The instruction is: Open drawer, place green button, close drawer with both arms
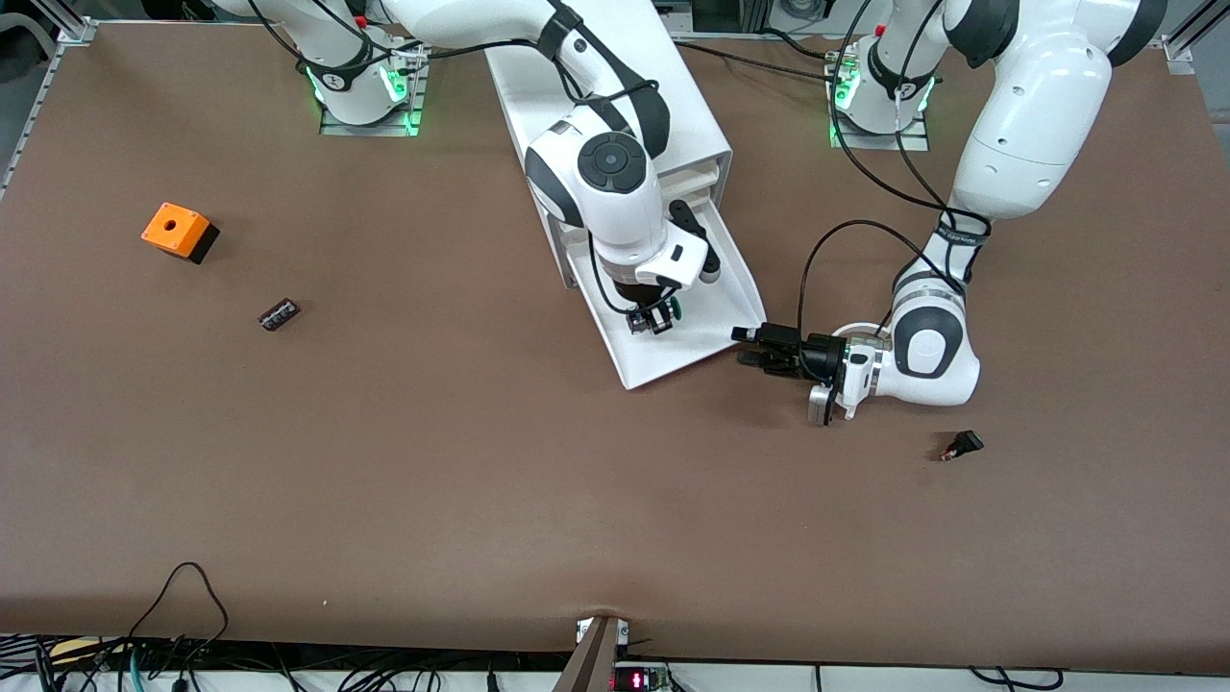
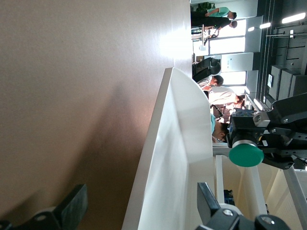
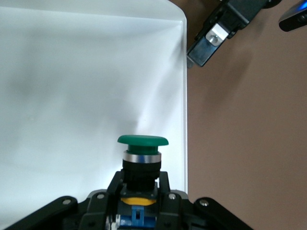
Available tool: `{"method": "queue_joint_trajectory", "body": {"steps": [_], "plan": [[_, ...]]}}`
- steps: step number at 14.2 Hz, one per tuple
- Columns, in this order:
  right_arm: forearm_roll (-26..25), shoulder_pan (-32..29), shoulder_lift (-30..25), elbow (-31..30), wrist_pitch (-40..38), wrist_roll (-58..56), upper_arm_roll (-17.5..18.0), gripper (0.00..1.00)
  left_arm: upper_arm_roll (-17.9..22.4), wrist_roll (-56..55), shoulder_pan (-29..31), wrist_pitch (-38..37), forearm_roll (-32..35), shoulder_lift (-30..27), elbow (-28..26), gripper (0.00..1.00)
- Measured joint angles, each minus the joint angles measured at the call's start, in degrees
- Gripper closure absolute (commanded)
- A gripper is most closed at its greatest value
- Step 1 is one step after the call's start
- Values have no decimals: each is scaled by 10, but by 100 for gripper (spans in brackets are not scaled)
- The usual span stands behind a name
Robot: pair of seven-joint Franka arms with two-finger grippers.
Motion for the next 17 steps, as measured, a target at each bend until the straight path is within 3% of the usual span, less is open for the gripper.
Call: {"method": "queue_joint_trajectory", "body": {"steps": [12,17], "plan": [[-25,14,31,0,18,20,21,81,9,-48,10,0,19,-19,17,0],[-25,15,55,-1,49,39,30,80,23,-124,10,36,91,-48,28,0]]}}
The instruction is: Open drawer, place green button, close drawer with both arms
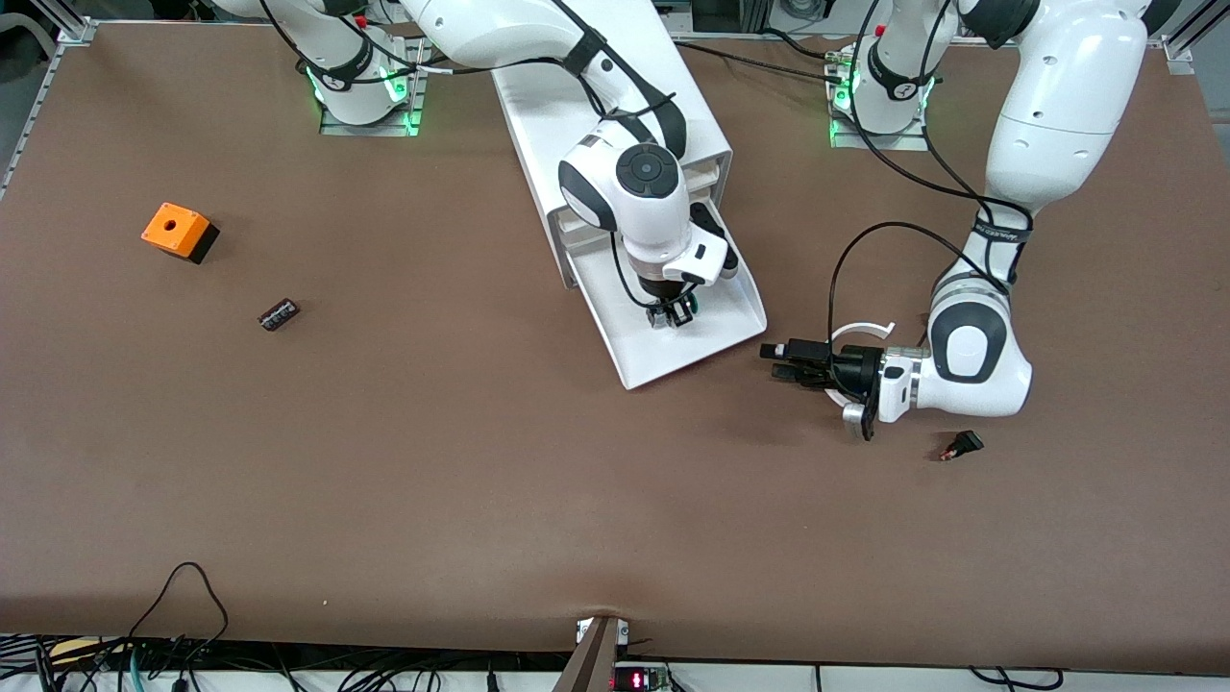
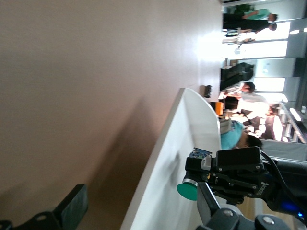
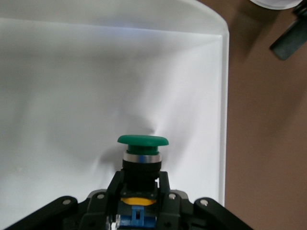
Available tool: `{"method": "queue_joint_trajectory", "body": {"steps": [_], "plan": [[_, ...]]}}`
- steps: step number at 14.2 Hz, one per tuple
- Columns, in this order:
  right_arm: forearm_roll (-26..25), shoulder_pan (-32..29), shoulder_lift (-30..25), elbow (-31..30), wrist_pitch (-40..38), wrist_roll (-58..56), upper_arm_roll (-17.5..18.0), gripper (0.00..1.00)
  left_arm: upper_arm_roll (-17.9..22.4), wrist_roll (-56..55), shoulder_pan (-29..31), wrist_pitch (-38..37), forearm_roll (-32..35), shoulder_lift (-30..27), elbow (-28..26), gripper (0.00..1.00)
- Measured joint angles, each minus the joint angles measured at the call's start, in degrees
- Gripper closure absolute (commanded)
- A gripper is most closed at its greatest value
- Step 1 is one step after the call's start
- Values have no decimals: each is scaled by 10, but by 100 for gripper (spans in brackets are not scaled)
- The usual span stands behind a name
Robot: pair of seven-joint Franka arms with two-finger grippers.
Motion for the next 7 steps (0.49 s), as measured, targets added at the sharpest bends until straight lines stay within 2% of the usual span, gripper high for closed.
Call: {"method": "queue_joint_trajectory", "body": {"steps": [3,5,7], "plan": [[0,1,2,0,1,1,1,75,-1,-65,-9,61,56,-17,3,0],[-1,1,2,0,1,8,1,58,-2,-120,-20,105,111,-27,3,0],[-2,1,2,0,1,13,1,57,-2,-178,-27,135,169,-35,3,0]]}}
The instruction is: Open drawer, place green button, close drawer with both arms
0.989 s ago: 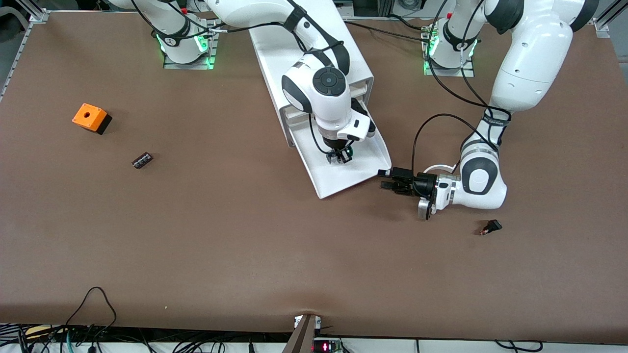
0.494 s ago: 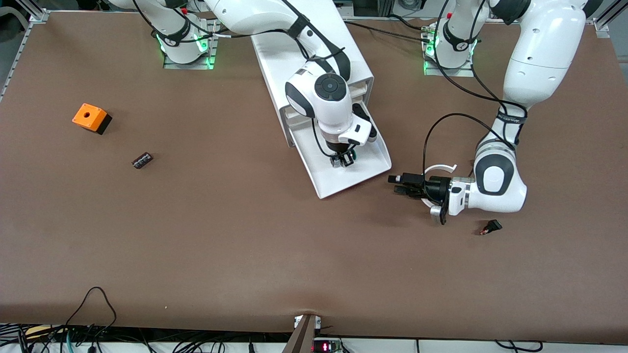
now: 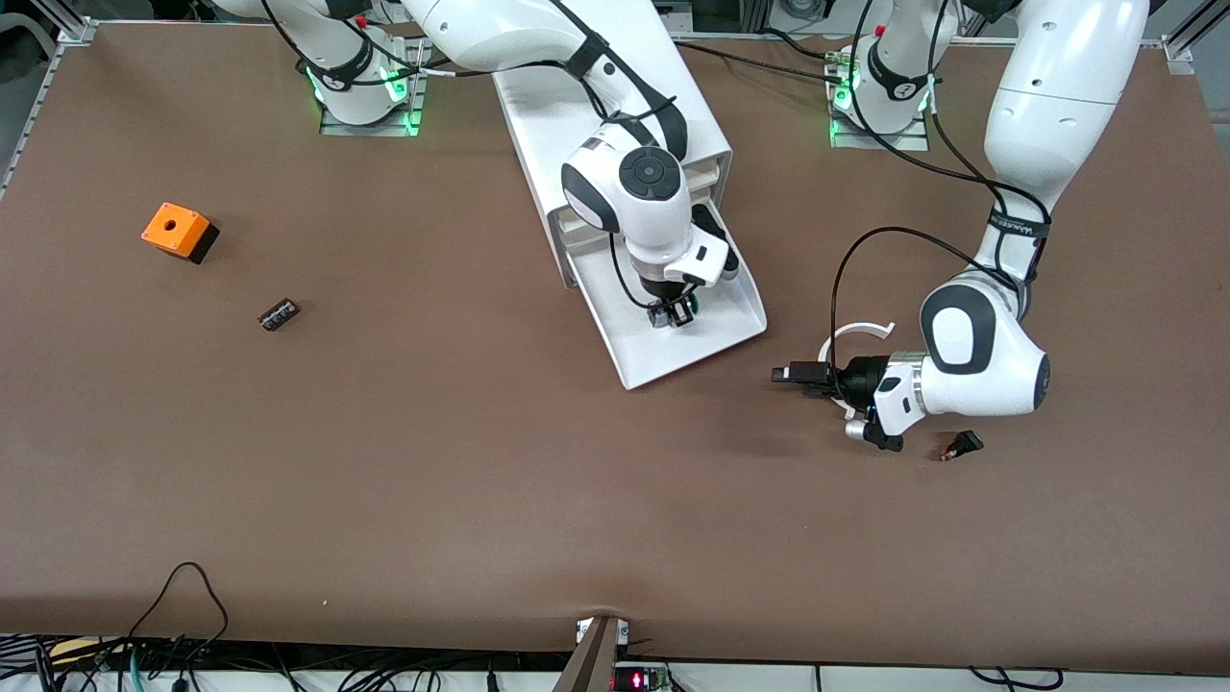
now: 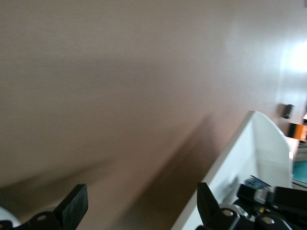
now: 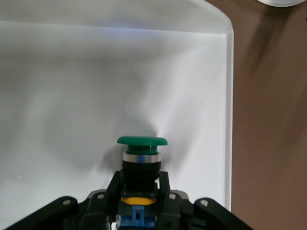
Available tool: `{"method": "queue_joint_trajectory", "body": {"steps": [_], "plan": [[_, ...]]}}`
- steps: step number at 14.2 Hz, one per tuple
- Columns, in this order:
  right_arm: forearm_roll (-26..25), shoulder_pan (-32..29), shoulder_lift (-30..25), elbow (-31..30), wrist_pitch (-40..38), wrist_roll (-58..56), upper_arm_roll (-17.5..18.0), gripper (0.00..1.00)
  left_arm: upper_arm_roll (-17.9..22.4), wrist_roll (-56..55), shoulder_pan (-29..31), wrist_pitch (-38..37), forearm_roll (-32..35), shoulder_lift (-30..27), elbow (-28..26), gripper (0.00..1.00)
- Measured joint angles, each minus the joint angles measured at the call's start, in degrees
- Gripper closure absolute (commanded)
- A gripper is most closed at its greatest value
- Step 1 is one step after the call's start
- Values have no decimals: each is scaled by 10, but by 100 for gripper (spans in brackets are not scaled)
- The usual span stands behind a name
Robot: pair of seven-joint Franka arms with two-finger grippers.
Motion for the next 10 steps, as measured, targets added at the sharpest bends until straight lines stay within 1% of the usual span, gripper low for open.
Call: {"method": "queue_joint_trajectory", "body": {"steps": [1,2,3,4,5,6,10], "plan": [[0,0,0,0,0,1,0,57,-1,-31,-1,11,29,-3,0,0],[0,0,0,0,0,1,0,53,-2,-64,-4,21,59,-6,0,0],[0,0,0,0,0,2,0,51,-2,-105,-8,29,93,-8,0,0],[0,0,-1,0,0,2,0,33,-4,-151,-13,33,122,-11,2,0],[0,0,-1,0,0,2,0,6,-5,-197,-21,36,146,-16,4,0],[0,0,-1,0,0,2,0,0,-6,-246,-31,36,173,-22,7,0],[-1,1,-9,7,0,4,-3,0,-7,-444,-69,37,291,-40,11,0]]}}
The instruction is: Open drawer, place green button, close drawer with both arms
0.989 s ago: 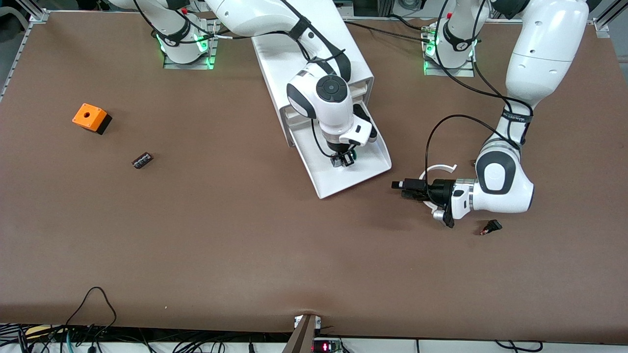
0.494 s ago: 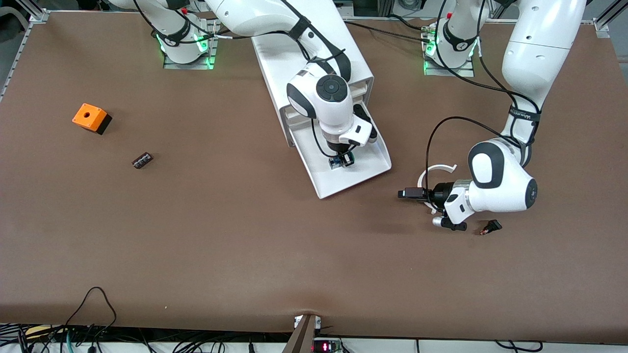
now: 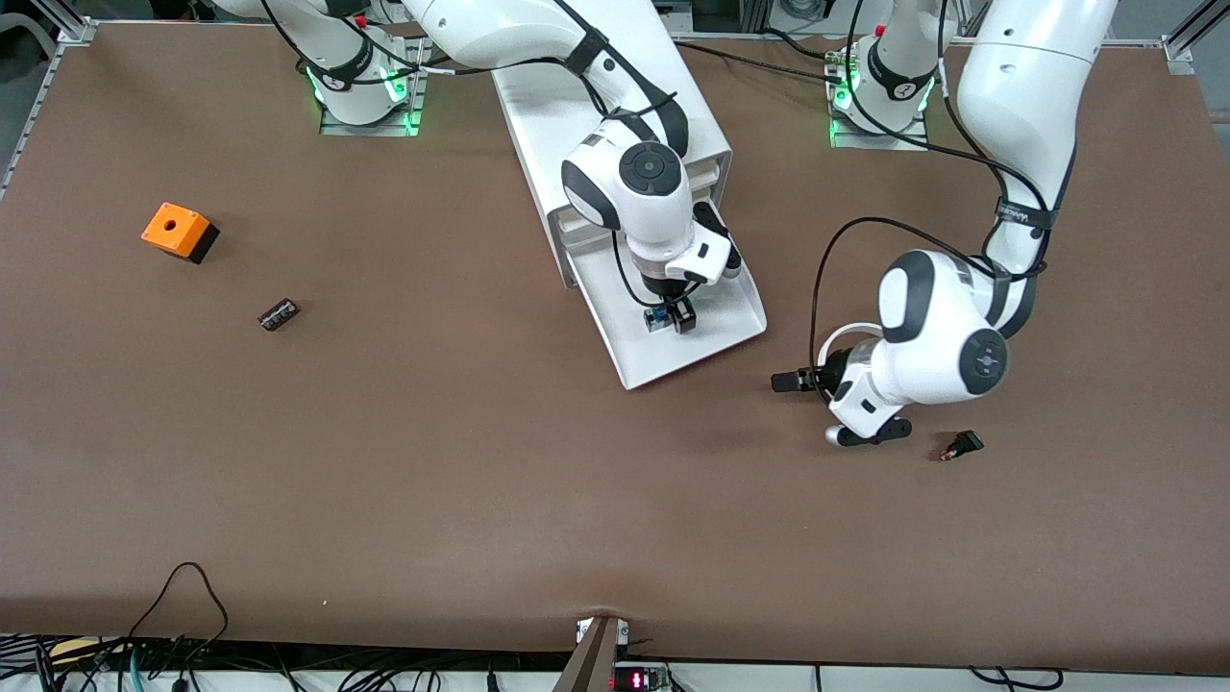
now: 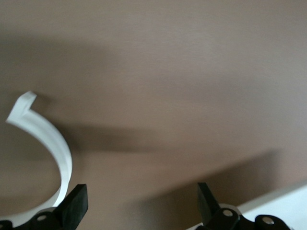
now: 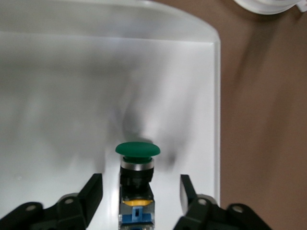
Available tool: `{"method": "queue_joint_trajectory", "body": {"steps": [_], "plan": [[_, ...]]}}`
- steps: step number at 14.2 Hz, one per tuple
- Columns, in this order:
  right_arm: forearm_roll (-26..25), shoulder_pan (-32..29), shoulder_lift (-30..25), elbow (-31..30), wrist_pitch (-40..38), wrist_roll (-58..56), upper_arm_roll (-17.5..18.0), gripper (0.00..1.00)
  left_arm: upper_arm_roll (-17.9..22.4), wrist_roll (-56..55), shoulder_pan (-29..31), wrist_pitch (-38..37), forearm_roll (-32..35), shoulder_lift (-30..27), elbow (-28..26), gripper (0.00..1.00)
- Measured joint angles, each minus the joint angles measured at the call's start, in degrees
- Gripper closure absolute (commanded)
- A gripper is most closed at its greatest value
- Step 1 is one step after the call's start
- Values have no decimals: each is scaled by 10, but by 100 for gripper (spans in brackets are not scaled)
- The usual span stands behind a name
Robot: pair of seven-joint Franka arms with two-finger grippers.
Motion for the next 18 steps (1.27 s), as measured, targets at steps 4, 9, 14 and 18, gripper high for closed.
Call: {"method": "queue_joint_trajectory", "body": {"steps": [4,9,14,18], "plan": [[0,-4,-44,9,-51,31,-23,0,-2,-111,-21,10,58,0,2,0],[0,-22,-119,11,-94,77,-44,0,-2,-165,-32,17,59,2,2,0],[0,-37,-147,30,-94,126,-88,0,-3,-201,-71,69,76,20,0,0],[0,-61,-174,33,-128,187,-91,0,-4,-232,-104,84,76,34,-5,0]]}}
